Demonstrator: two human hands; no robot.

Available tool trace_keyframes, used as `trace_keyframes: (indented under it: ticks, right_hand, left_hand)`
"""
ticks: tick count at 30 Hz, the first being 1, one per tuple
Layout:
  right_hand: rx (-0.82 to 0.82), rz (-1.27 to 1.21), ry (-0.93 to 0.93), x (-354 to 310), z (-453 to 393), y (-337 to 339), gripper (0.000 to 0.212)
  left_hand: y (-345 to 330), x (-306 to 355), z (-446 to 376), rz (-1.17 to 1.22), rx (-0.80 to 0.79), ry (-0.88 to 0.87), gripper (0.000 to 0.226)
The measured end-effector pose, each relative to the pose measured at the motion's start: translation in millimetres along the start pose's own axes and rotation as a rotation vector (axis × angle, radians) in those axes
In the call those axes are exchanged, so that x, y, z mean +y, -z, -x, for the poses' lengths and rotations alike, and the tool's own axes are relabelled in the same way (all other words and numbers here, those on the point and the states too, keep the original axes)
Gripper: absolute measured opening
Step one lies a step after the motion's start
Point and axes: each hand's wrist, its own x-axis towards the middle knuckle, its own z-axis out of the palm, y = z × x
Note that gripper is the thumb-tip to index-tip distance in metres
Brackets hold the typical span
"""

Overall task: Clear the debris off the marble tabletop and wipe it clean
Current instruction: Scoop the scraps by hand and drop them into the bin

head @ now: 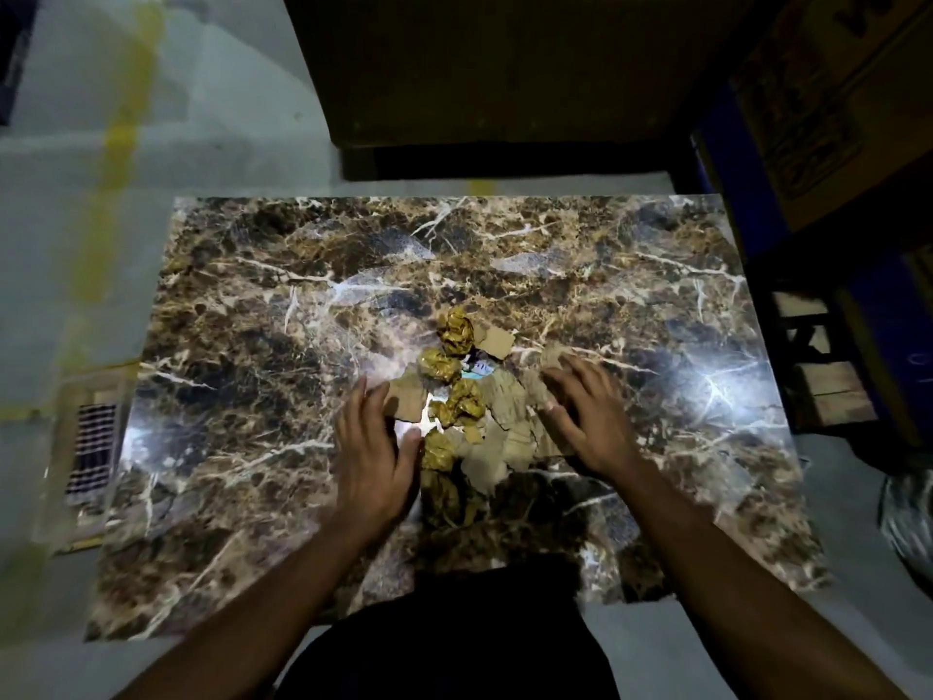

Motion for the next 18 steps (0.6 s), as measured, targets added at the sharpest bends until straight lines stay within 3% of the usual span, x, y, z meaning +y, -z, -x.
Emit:
trace_keyframes:
  ticks: [2, 5, 10, 13, 18]
  right_hand:
    - [-0.062, 0.110, 0.005, -3.4, 5.2, -11.2, 0.064]
    - [-0.064, 0.121, -0.019, -16.2, 15.0, -30.5, 0.064]
    - [0.000, -0.048, -0.007, -50.9, 48.4, -50.7, 0.063]
    - [0.015, -0.100, 0.048, -75.2, 52.2, -64.5, 0.063]
    - [0.075, -0.386, -0.031, -102.0, 56.1, -75.7, 0.064]
  left_hand:
    - [-15.5, 0.5, 36.8, 0.091, -0.027, 0.096, 0.075]
    - [-39.4, 4.8, 74.5, 0.122, -0.042, 0.102, 0.080]
    - [-55.1, 25.2, 64.6, 0.168, 0.038, 0.157, 0.067]
    - [-62.5, 23.6, 55.9, 0.186, 0.010, 0.057, 0.058]
    - [-70.0, 35.7, 48.6, 0.407, 0.086, 0.085, 0.055]
